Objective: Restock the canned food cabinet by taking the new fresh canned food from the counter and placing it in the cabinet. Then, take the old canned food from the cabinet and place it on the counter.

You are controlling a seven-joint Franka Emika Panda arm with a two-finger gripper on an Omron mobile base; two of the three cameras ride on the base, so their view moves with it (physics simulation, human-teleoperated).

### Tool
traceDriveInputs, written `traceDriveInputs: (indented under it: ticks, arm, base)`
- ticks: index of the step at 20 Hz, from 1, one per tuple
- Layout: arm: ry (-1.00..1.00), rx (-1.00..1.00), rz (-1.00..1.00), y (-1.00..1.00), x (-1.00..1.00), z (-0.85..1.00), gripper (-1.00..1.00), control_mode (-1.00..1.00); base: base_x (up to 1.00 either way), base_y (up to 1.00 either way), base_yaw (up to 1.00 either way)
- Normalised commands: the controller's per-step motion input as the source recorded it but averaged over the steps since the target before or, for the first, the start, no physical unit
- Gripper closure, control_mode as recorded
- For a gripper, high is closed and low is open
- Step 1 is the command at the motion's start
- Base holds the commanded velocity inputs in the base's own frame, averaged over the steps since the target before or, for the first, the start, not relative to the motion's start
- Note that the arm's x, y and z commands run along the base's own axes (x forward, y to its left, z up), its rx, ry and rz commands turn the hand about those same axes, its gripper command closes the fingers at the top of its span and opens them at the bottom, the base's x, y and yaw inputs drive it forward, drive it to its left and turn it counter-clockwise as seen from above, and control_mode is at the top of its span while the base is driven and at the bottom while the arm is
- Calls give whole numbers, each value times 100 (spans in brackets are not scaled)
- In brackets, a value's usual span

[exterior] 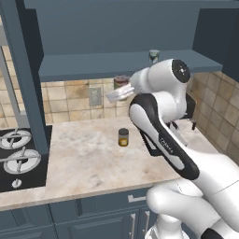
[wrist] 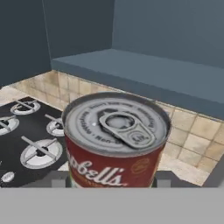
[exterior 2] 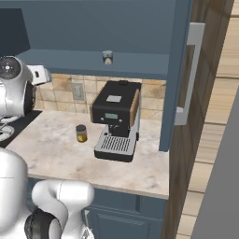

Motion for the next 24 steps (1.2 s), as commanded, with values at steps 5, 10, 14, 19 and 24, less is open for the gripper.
traceDriveInputs:
  ticks: [5, 10, 14, 19, 24]
  arm:
    - [44, -19, 21, 4, -2, -100, 100, -100]
    - [36, -17, 19, 29, 5, -100, 100, -100]
    - [25, -14, 17, 39, 0, -100, 100, -100]
    - [5, -6, 14, 30, 0, -100, 100, -100]
    - [-16, 0, 10, 10, 2, -94, 100, -100]
  base:
    - [0, 0, 0]
    - [0, 0, 0]
    - [0, 0, 0]
    - [0, 0, 0]
    - [0, 0, 0]
